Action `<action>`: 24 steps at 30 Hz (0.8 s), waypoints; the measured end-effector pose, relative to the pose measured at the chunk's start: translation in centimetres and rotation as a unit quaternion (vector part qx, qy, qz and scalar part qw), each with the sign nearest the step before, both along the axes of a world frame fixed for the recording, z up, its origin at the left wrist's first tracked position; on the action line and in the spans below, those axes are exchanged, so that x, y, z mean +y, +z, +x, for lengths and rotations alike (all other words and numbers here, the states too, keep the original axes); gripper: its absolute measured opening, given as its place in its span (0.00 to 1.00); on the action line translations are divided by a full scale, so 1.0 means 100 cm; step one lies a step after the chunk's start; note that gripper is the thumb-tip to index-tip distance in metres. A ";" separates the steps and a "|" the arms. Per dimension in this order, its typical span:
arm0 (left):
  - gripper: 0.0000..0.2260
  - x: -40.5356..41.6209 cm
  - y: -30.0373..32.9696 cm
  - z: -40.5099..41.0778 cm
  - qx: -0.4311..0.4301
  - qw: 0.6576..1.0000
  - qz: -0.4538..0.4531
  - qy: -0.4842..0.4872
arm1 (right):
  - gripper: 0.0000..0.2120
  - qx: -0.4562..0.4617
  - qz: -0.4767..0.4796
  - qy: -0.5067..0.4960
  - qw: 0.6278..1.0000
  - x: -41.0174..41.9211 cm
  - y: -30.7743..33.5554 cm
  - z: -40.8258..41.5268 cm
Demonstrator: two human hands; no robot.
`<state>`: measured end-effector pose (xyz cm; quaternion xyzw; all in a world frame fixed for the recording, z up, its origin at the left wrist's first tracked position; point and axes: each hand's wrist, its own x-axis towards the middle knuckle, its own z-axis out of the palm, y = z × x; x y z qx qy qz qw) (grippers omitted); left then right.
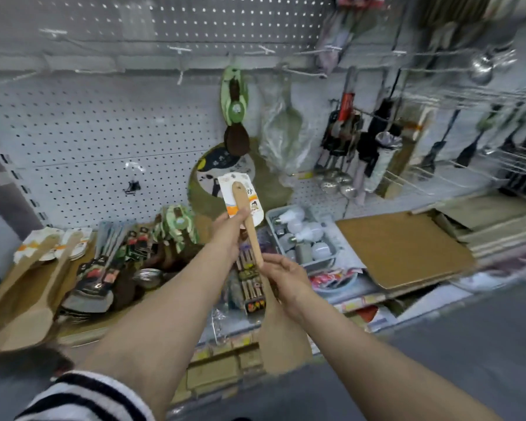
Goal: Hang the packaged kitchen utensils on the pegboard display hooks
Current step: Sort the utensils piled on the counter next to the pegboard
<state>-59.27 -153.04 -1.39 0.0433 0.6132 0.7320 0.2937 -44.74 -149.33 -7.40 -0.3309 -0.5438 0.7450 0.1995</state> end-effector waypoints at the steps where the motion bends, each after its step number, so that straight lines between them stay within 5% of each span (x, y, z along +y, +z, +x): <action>1: 0.04 0.017 0.002 0.013 0.003 1.000 -0.001 -0.019 | 0.09 0.001 -0.003 -0.019 1.000 0.013 0.001 0.013; 12: 0.05 0.234 0.007 0.148 0.006 0.980 0.032 -0.197 | 0.05 0.004 -0.023 -0.203 0.979 0.178 0.003 0.134; 24: 0.07 0.469 0.055 0.224 -0.004 0.972 0.089 -0.218 | 0.06 -0.008 0.005 -0.265 0.964 0.407 0.051 0.196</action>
